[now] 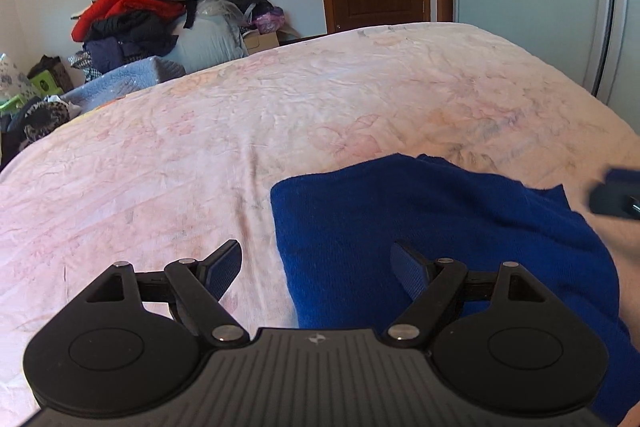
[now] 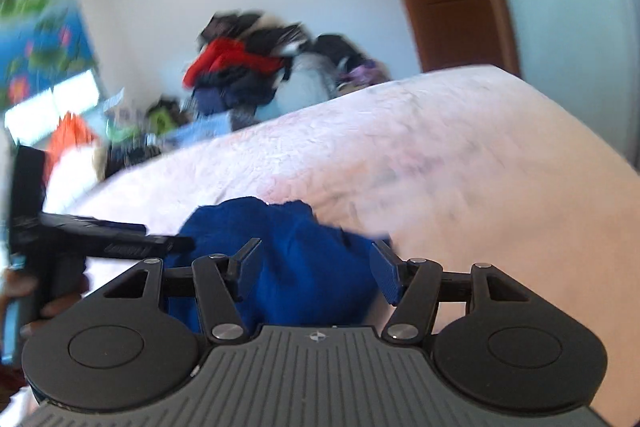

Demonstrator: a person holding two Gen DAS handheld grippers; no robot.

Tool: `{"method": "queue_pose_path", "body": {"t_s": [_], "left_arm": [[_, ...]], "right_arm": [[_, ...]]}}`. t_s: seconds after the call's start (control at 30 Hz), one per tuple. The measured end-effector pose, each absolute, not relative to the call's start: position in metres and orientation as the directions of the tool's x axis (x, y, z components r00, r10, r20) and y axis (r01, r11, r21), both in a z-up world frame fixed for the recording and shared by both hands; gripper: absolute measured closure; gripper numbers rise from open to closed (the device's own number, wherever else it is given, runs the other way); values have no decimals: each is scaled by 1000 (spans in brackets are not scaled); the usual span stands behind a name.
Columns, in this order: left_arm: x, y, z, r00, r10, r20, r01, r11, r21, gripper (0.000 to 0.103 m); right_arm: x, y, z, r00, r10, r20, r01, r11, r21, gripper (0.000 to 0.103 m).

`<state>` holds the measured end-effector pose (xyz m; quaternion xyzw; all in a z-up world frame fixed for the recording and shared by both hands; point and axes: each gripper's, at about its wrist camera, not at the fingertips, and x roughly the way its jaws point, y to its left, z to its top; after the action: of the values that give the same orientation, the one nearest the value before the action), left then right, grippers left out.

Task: Fold small clothes

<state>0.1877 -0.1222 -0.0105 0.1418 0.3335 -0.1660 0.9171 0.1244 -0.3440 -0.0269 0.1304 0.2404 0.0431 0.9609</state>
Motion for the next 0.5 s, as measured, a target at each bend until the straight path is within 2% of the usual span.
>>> {"method": "queue_pose_path", "body": {"t_s": [0.17,0.2,0.23,0.27,0.33,0.5], "left_arm": [[176,-121,-12,731,-198,-653,405,896,182,21],[175,-119,-12,728,-203,-655,410,895,179,21],[174,-117,-12,725,-206,-657,413,894,175,21],[173,-116,-12,722,-209,-659,415,894,171,21],[173,-112,-12,719,-212,-662,412,897,161,21],[174,-111,-11,708,-225,-669,406,905,125,21]], "right_arm": [[185,-330,-33,794,209,-571,-115,974,196,43],[190,-329,-36,780,209,-590,-116,975,191,55],[190,-330,-38,774,203,-600,-110,976,188,80],[191,-332,-40,768,209,-606,-113,975,193,91],[188,-333,-38,778,219,-589,-127,973,195,95],[198,-335,-32,805,187,-563,-110,980,168,95]]}}
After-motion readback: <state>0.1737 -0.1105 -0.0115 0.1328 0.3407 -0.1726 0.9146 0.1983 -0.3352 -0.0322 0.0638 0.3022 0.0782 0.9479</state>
